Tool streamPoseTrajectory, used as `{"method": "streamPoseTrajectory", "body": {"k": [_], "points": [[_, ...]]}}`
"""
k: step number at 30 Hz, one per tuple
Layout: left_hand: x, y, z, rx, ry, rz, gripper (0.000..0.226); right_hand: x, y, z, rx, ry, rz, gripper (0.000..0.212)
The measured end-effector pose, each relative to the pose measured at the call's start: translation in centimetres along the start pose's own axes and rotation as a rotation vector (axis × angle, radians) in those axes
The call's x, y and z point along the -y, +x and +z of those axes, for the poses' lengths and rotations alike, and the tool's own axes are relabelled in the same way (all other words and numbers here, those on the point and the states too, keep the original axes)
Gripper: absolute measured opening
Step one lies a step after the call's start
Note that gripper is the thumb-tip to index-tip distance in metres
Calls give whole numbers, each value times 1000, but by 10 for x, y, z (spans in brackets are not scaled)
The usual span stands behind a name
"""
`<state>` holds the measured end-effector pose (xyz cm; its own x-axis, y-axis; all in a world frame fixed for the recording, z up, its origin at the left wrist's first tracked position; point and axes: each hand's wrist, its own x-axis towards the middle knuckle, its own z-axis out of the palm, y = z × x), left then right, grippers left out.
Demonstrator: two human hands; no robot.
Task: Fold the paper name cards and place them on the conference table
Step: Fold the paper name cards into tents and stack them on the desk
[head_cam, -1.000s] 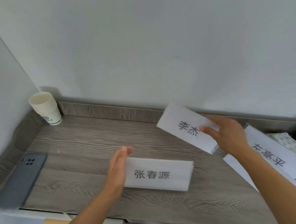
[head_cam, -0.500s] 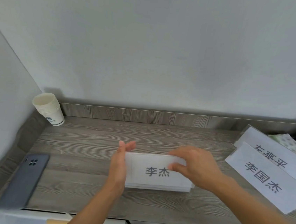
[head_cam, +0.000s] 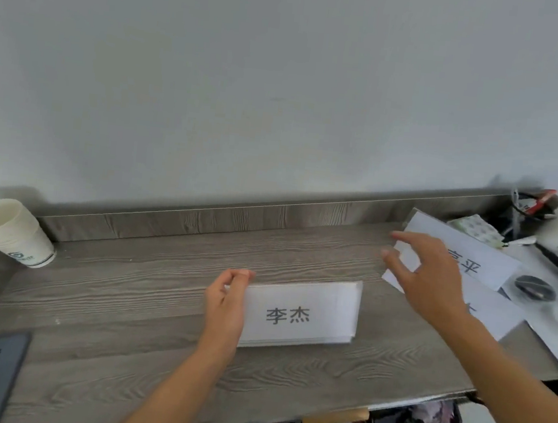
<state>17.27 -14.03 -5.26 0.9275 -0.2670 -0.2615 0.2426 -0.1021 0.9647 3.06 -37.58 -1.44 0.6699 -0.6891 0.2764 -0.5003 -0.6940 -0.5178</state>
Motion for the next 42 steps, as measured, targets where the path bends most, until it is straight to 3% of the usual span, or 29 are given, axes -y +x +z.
{"method": "streamPoseTrajectory", "body": {"k": [2, 5, 7, 10, 13, 17, 21, 25, 31, 33, 40, 42], "points": [[-1, 2, 8, 29, 7, 6, 22, -36, 9, -14, 17, -200, 148, 49], [0, 5, 15, 63, 23, 17, 24, -77, 11, -29, 220, -414, 346, 66], [3, 7, 16, 72, 31, 23, 26, -91, 5, -31, 315, -429, 412, 66], [6, 11, 17, 78, 41, 26, 28, -94, 2, -34, 293, -371, 419, 61], [6, 12, 17, 75, 41, 57, 30, -72, 10, -46, 219, -233, 354, 53], [7, 12, 16, 92, 14, 64, 32, -5, 21, -73, 121, -48, 133, 43], [8, 18, 15, 85, -22, 17, 41, 60, 16, -81, 289, -16, -80, 34], [-2, 14, 9, 104, -223, -103, 77, 84, 11, -53, 440, -136, -230, 39], [-6, 8, 2, 164, -261, -49, 81, 95, 2, -3, 579, -268, -410, 40], [-7, 8, 3, 154, -244, -62, 77, 96, -1, 9, 593, -286, -426, 38], [-4, 6, 13, 104, -59, 102, 29, 90, -11, 27, 608, -327, -420, 44], [-4, 6, 15, 92, 6, 139, 28, 88, -13, 23, 597, -298, -421, 52]]}}
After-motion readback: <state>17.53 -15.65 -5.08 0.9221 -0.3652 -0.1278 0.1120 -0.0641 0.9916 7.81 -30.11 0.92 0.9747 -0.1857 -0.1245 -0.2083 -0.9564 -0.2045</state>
